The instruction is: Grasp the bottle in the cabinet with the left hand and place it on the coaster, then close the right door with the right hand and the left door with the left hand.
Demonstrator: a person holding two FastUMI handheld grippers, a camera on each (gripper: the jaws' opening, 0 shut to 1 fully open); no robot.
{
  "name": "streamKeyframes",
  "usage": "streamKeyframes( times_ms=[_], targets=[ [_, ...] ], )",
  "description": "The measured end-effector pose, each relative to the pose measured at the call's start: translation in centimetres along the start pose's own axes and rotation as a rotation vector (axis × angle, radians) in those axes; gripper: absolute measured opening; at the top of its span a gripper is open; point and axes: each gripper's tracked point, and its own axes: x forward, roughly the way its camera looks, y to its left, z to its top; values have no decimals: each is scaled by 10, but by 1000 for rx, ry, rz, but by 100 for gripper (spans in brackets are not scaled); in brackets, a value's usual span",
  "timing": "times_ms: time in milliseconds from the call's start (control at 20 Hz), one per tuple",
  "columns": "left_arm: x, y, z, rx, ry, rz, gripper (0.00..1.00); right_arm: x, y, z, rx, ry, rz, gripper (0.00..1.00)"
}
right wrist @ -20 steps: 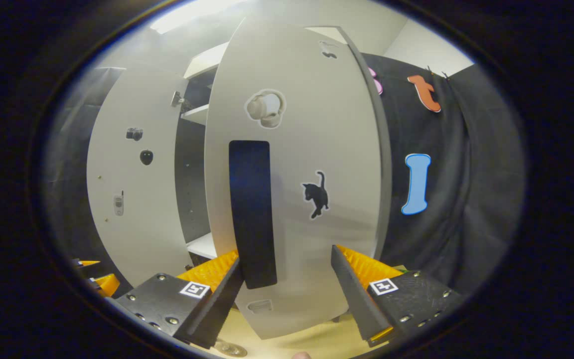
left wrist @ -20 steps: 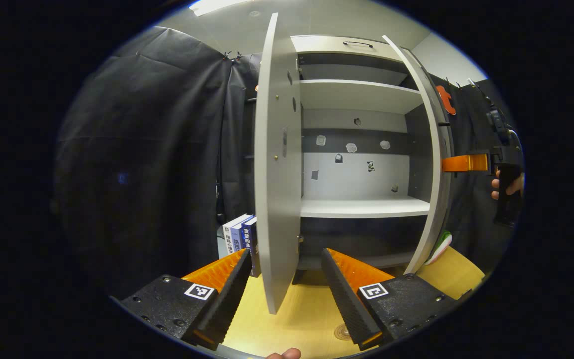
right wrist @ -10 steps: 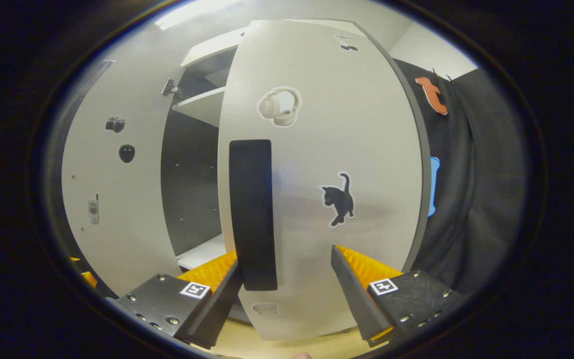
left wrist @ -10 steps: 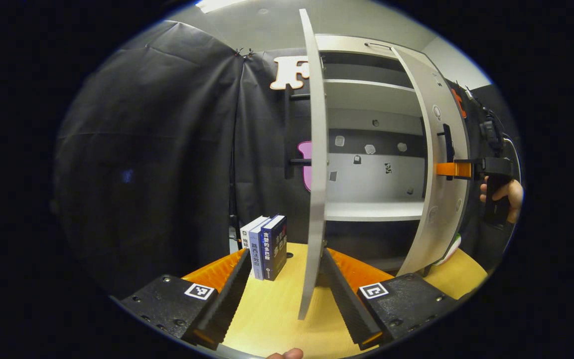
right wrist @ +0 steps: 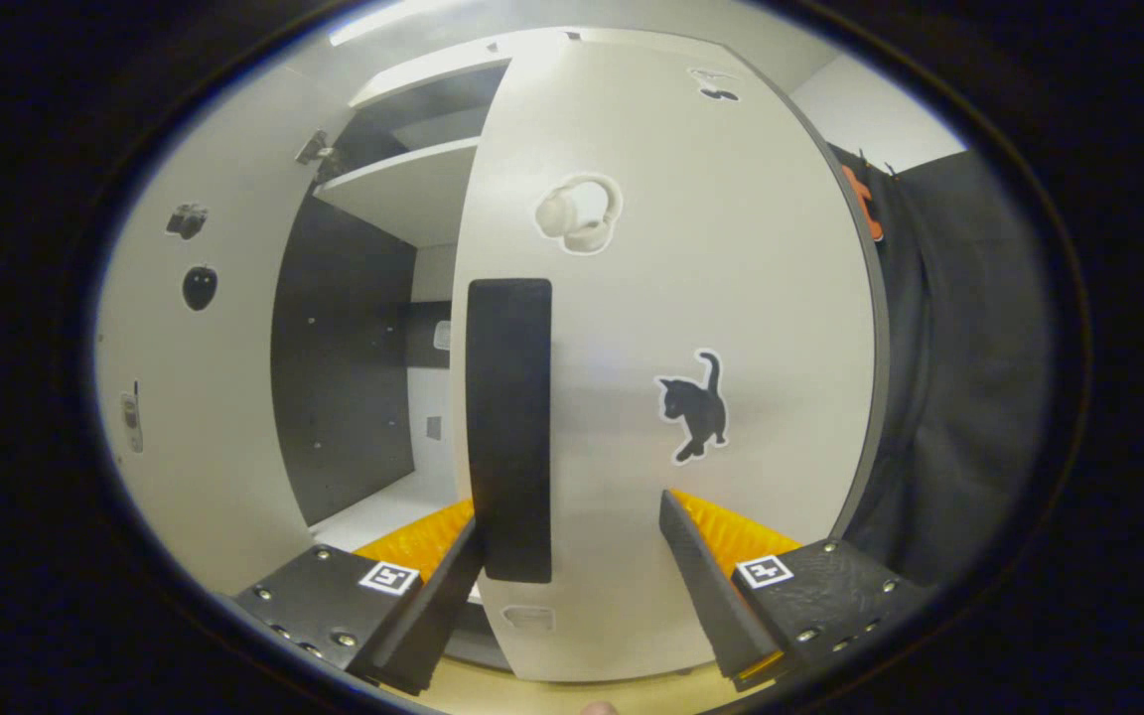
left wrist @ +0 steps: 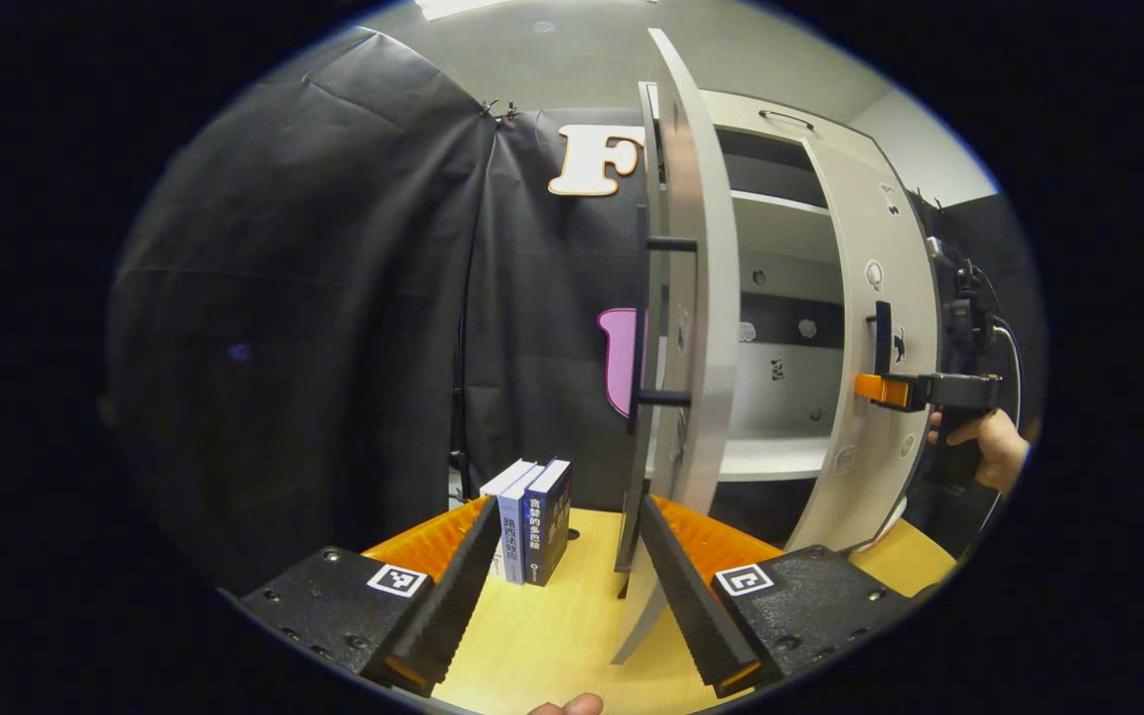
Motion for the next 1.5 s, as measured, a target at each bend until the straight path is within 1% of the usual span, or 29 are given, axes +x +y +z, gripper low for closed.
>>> streamKeyframes(
  times_ms=[100, 150, 200, 400, 450, 500, 550, 700, 750, 800, 850, 900, 950, 1200, 1250, 1300, 1350, 1400, 1500],
  targets=[
    [6, 4, 15, -3, -29, -2, 90, 2, 2, -2, 4, -2, -23, 100],
    [8, 7, 17, -4, -30, -1, 88, 3, 2, -2, 1, -2, -34, 100],
    [9, 9, 18, -10, -29, -9, 90, 4, 3, -3, 1, -2, -46, 100],
    [17, 6, 31, -33, -29, -58, 91, 9, 4, -5, 4, -8, -72, 100],
    [17, 4, 35, -32, -33, -71, 91, 11, 4, -6, 5, -9, -76, 97],
    [17, 3, 41, -25, -43, -87, 91, 12, 4, -7, 6, -6, -80, 97],
    [17, 0, 45, -17, -58, -105, 91, 11, 4, -5, 6, -9, -81, 100],
    [15, -12, 54, -10, -74, -157, 90, 11, 3, -6, 12, -3, -82, 100],
    [16, -16, 55, -15, -70, -175, 90, 11, 3, -7, 22, 9, -79, 97],
    [18, -20, 55, -25, -64, -192, 89, 10, 5, -13, 45, 39, -66, 100],
    [21, -21, 55, -33, -60, -197, 90, 8, 6, -15, 67, 52, -55, 98],
    [26, -19, 57, -35, -62, -195, 90, 3, 6, -16, 79, 51, -47, 100],
    [29, -18, 60, -36, -67, -197, 90, -5, 5, -15, 80, 48, -46, 100],
    [30, -29, 66, -38, -78, -264, 91, -48, 1, -20, 82, 50, -5, 100],
    [30, -34, 66, -31, -73, -278, 90, -57, -3, -24, 82, 54, -3, 97],
    [29, -40, 65, -27, -70, -290, 85, -66, -7, -26, 91, 57, 1, 100],
    [28, -46, 66, -24, -68, -299, 84, -73, -8, -27, 102, 57, 7, 100],
    [28, -51, 64, -25, -65, -307, 88, -79, -10, -27, 114, 55, 11, 100],
    [27, -60, 62, -35, -55, -320, 88, -90, -14, -27, 129, 58, 22, 100]
  ],
)
